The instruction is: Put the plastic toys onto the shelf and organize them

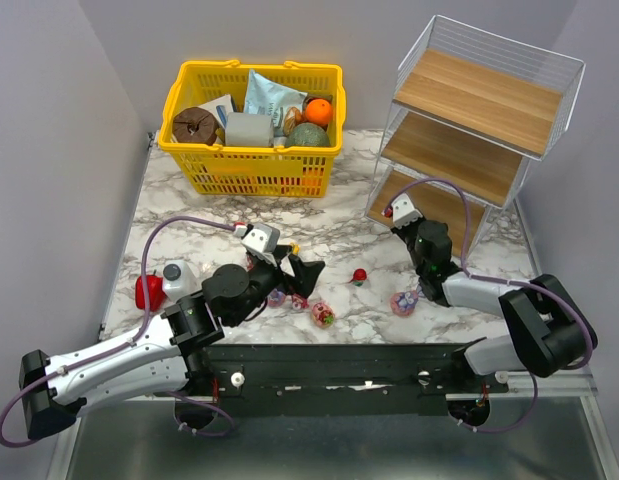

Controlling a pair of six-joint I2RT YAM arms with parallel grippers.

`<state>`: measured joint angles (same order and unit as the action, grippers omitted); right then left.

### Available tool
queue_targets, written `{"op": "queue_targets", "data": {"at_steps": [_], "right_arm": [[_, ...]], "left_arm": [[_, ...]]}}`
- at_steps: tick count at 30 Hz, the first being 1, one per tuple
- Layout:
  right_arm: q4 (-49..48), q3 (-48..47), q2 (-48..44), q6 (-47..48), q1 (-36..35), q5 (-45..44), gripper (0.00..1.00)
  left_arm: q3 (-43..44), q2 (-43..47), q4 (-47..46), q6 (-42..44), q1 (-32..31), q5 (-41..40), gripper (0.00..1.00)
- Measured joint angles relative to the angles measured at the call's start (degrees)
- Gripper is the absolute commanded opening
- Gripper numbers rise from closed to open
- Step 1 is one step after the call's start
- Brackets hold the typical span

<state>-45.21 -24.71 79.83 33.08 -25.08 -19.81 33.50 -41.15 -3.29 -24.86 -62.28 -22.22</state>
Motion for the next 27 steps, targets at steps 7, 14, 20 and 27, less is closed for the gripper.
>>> {"op": "queue_targets", "data": {"at_steps": [7, 14, 20, 27], "right_arm": [[-3.6, 1.5, 0.0, 2.4, 2.0, 0.0, 0.01], [-6.0, 2.0, 0.1, 3.8, 3.1, -0.1, 0.01], [-6.9, 2.4, 0.5, 5.0, 3.8, 0.0, 0.01], [-6.9, 2.4, 2.2, 7.3, 4.4, 0.0, 0.01]], "left_arm": [[-0.3, 0.0, -0.9, 0.7, 0.0, -0.1, 0.99], [-0.3, -0.3, -1.7, 1.3, 0.0, -0.1, 0.99], [-0.3, -0.3, -1.8, 1.6, 0.0, -0.2, 0.99], [-0.3, -0.3, -1.8, 2.0, 0.0, -0.7, 0.99]]}}
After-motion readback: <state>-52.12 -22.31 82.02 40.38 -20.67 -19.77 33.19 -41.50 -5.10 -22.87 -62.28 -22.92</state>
